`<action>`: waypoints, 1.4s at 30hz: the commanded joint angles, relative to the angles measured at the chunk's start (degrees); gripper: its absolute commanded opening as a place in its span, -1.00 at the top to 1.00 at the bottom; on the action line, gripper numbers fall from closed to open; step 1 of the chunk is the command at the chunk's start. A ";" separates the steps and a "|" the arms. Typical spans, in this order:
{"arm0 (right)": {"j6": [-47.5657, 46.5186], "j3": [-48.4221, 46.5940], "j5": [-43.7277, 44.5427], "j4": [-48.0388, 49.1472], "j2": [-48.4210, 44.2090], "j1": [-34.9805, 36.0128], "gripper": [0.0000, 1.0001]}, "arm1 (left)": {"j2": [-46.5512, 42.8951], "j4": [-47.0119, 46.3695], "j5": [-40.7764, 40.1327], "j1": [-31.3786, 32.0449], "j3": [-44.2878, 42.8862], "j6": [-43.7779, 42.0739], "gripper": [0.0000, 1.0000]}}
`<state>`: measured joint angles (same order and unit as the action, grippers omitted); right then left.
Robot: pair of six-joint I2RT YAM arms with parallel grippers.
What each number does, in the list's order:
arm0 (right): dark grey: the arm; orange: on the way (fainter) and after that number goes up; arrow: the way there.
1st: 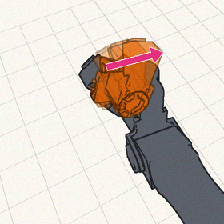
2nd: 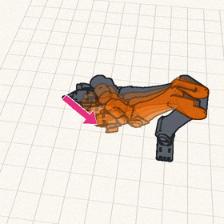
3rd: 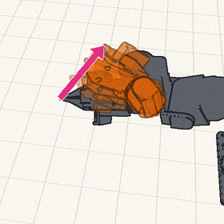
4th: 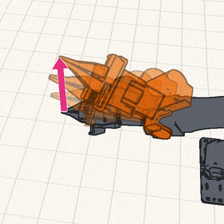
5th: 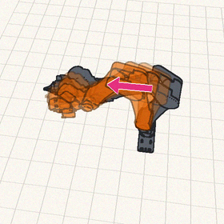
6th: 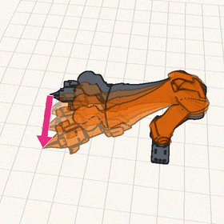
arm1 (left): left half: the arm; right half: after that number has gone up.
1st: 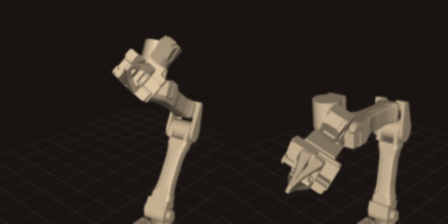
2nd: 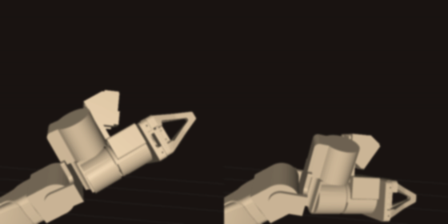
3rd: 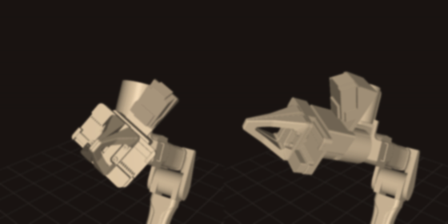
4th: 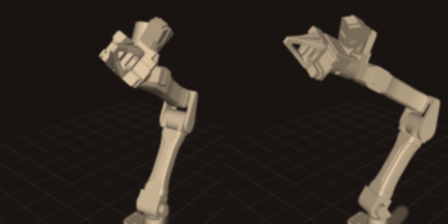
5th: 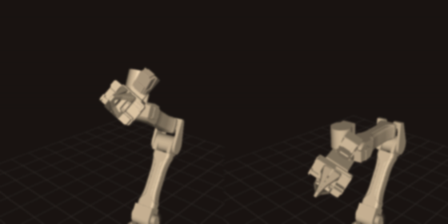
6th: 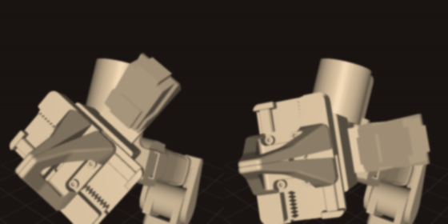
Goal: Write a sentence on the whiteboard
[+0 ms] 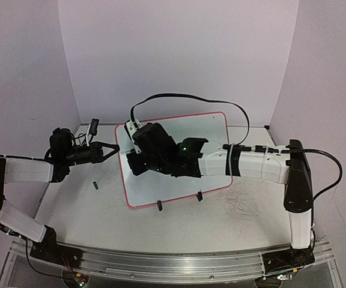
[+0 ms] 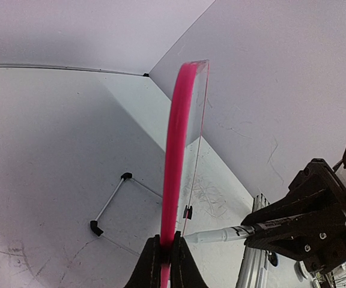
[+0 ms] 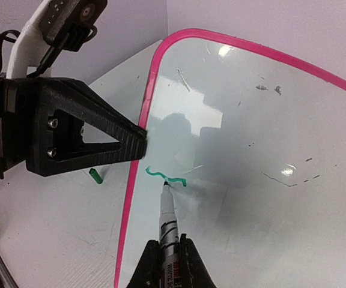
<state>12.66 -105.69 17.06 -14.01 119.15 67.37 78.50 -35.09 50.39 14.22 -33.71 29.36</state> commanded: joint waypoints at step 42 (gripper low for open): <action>4.24 9.79 -0.26 6.16 -7.94 -0.24 1.00 | -1.76 -2.30 1.94 0.77 -0.30 0.24 1.00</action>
<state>16.67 -95.55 15.07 -10.02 113.45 67.66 78.39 -35.07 50.39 14.31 -33.69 29.34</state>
